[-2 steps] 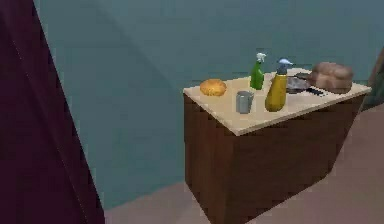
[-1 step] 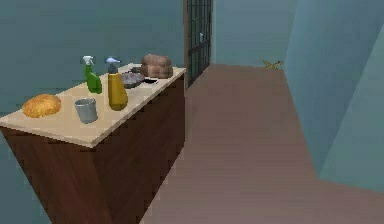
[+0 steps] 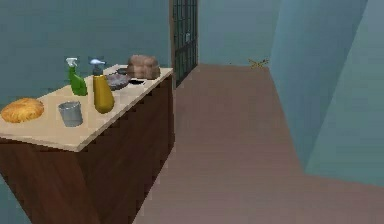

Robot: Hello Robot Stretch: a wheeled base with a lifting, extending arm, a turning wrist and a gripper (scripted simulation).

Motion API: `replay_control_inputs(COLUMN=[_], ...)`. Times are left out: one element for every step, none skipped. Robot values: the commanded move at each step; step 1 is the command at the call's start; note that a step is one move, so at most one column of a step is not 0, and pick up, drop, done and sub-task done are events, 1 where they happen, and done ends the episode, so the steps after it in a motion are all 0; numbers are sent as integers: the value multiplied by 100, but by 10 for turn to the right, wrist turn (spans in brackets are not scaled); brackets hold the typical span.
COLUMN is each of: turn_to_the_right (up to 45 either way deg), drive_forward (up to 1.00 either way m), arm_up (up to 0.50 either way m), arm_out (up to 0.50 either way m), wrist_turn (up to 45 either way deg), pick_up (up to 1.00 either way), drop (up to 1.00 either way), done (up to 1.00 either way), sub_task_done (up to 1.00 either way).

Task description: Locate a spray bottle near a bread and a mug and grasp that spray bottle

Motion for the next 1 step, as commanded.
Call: replay_control_inputs(turn_to_the_right=[0], drive_forward=[10], arm_up=[0], arm_out=[0], wrist_turn=[0], pick_up=[0], drop=[0], done=[0], sub_task_done=[0])
